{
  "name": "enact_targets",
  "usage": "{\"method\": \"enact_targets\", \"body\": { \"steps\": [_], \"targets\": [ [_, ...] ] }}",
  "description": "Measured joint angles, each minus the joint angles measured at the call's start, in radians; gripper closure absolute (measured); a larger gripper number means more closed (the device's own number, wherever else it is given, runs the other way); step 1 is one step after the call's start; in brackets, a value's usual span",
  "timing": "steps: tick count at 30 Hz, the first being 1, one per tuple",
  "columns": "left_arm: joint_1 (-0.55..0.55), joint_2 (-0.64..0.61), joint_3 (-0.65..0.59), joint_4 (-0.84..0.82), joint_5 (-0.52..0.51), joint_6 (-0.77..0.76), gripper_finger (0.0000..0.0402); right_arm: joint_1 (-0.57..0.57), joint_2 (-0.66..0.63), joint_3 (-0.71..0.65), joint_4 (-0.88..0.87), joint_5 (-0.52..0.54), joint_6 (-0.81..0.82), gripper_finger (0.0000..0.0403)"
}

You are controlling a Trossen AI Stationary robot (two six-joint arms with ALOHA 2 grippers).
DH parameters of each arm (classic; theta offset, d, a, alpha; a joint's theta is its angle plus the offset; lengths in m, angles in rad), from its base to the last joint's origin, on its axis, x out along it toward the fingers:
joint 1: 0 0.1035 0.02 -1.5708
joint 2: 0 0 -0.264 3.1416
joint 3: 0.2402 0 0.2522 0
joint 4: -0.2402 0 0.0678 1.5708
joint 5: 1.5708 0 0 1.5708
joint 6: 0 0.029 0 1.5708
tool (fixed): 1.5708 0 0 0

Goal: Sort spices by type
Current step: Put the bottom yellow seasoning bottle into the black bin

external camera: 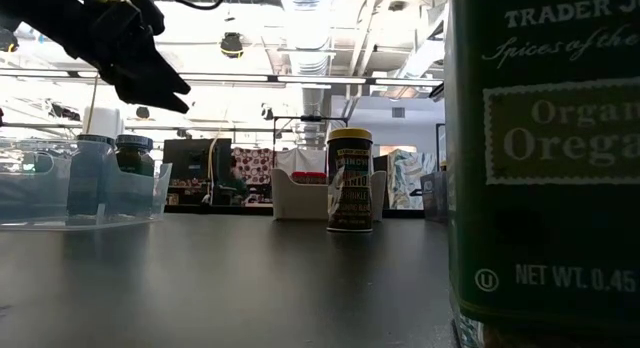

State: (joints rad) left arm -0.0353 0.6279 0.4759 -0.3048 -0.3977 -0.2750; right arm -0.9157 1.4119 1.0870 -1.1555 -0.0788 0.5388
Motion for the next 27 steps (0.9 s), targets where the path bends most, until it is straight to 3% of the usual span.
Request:
{"method": "enact_targets", "body": {
  "steps": [27],
  "targets": [
    [0.0, 0.0, 0.0, 0.004, -0.001, -0.007, 0.007, 0.0, -0.001, -0.06, 0.051, 0.0, 0.006, 0.0133]
  ]
}}
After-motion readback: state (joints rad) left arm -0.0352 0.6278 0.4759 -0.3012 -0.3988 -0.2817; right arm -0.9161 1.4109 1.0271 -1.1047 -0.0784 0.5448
